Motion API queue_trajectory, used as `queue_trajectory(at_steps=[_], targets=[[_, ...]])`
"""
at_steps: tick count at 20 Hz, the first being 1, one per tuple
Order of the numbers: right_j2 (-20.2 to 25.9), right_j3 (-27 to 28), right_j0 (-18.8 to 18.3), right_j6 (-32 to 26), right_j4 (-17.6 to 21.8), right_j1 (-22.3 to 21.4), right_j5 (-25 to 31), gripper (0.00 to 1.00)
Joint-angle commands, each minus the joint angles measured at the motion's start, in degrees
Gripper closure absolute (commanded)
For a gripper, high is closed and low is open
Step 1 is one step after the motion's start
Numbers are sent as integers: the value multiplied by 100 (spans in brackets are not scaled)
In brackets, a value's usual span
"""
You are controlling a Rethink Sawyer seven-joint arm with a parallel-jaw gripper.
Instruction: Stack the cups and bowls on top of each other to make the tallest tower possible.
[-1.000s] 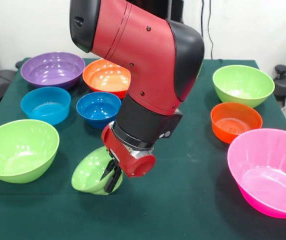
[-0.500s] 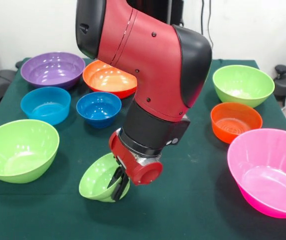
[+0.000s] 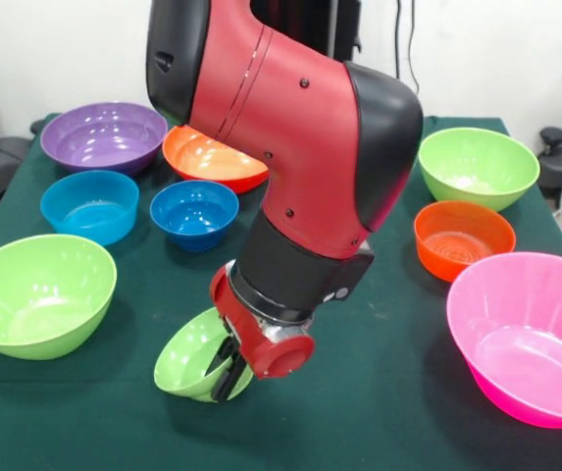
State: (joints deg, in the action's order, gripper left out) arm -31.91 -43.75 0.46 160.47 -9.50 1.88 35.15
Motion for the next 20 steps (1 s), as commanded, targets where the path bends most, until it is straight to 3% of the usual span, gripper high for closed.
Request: queue_trajectory(at_steps=[1,10,16,20], targets=[[-112,1033,40,1216,-351,769,1414,100],[-1202,2573,-311,1490,-794,1787,2953,100],[-2077,3461,-705,1740,-1335,2384,3607,100],[-2547,3663,-848,1827,-1643,2545,3755,100]])
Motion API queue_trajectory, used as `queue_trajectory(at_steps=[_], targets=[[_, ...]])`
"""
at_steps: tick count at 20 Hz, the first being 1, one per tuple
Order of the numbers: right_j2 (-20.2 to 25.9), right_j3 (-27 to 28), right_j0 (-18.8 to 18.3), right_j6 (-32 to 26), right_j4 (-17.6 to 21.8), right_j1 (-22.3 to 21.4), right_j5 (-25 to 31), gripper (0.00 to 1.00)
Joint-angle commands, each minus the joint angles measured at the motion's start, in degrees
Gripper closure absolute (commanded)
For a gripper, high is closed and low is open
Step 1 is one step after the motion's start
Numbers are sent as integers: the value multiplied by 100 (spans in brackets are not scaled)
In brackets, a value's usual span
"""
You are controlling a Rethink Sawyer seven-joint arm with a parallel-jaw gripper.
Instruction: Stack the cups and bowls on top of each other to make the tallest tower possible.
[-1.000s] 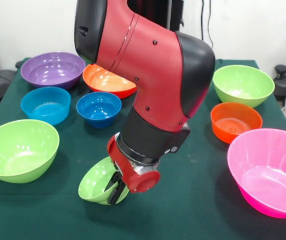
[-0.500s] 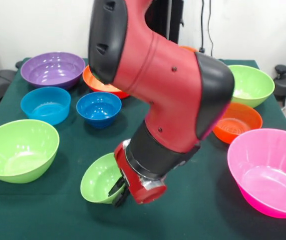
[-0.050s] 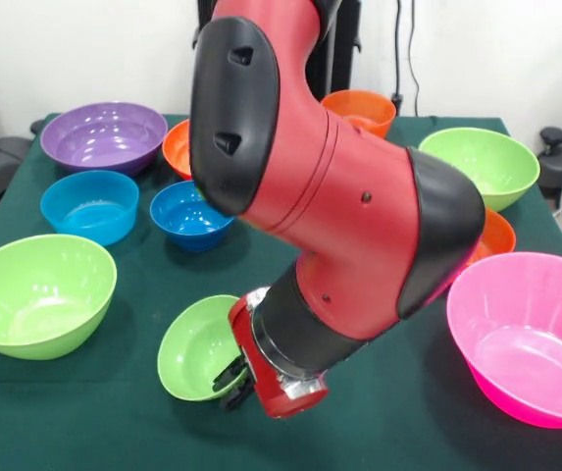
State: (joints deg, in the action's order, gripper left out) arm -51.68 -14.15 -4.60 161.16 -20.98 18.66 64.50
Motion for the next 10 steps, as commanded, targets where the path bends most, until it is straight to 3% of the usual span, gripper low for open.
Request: queue_trajectory(at_steps=[1,3,4,10], targets=[[-695,738,-369,1753,-564,893,863,100],[-867,783,-415,1675,-684,927,946,100],[-1104,758,-427,1825,-849,949,979,0],[-1310,630,-392,1887,-980,944,966,0]])
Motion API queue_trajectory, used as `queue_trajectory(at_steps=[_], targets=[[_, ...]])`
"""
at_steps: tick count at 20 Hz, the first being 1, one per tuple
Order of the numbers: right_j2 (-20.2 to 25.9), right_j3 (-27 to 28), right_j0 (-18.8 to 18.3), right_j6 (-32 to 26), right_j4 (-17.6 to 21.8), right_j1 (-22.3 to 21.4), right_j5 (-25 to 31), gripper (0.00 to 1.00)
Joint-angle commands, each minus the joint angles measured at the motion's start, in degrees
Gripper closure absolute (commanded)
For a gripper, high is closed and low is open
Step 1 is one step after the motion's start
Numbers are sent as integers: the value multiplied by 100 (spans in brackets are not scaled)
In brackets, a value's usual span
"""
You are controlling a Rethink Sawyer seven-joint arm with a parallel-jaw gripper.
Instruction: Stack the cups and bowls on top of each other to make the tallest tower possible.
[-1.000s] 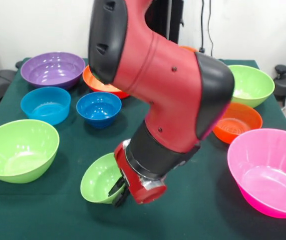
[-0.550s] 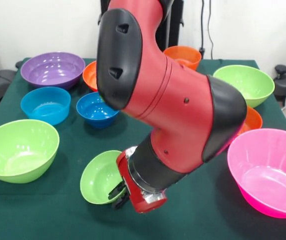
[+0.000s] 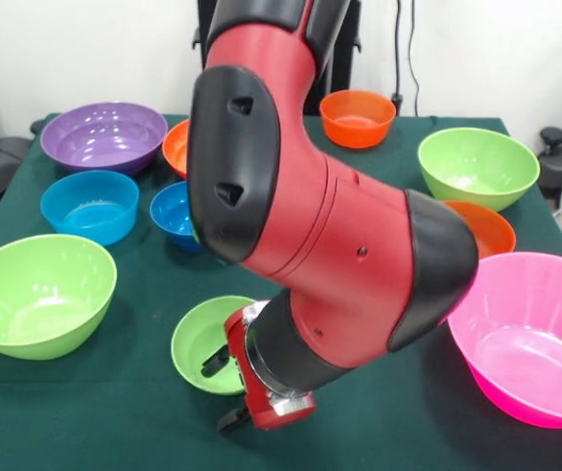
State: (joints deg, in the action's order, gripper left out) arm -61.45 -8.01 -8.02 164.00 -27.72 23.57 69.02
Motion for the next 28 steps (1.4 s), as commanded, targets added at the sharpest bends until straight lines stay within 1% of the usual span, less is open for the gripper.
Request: queue_trajectory(at_steps=[1,12,15,19,20,23,26,28], targets=[[-364,2,-54,1506,-330,458,475,0],[-467,-212,-2,1116,-418,450,230,0],[-360,-341,56,1000,-400,384,161,0],[78,-776,279,785,-331,50,97,0],[265,-991,378,671,-296,-114,57,0],[616,-1510,604,374,-184,-512,-9,0],[934,-2146,833,54,-54,-1020,-73,0],[1087,-2481,933,-34,-8,-1279,-169,0]])
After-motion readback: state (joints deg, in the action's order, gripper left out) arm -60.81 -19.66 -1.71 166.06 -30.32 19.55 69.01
